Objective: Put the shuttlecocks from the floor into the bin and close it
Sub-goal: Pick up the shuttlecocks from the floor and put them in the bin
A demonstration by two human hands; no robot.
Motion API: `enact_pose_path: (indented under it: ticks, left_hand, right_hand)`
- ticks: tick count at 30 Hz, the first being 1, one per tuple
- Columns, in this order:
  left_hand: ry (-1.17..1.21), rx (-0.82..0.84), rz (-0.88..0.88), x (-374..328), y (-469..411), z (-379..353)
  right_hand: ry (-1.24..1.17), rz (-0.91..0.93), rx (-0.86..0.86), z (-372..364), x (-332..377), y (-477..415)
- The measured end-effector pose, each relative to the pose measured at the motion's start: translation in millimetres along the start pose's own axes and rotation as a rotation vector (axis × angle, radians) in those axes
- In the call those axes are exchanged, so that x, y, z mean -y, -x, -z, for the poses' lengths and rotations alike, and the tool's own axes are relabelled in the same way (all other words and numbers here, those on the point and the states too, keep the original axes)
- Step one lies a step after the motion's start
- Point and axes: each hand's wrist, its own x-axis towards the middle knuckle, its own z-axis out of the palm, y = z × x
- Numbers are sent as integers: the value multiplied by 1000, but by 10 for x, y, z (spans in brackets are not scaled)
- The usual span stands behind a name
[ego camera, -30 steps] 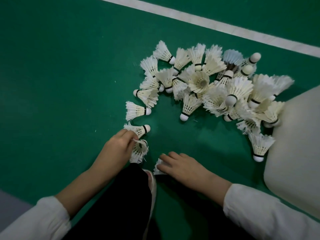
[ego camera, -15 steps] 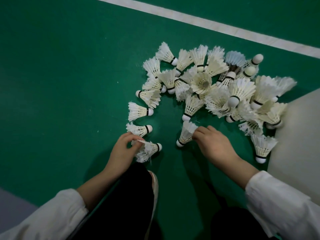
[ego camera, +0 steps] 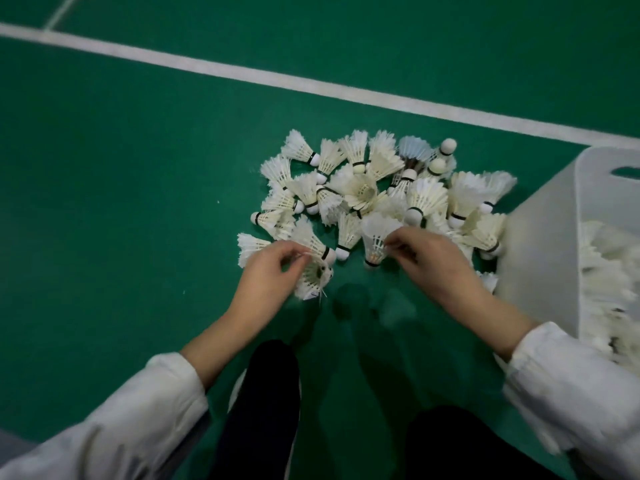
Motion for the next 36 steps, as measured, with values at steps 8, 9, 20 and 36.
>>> enact_pose_path:
  ticks: [8,9,20,36]
  left_hand:
    - [-121,34,-387,-1280,112,-279]
    - [-146,60,-429,-1436,147,-318]
    - [-235,162,-490,-2275,507,-471]
    - [-44,323,-469,-2262,260,-1310]
  right_hand:
    - [-39,-198,-371,1387,-220,782]
    - [-42,-249,-409,1514,-306,937]
    - [-38,-568,-246,1538,-878,1907]
    - [-70,-786,71,688,-1604,1456]
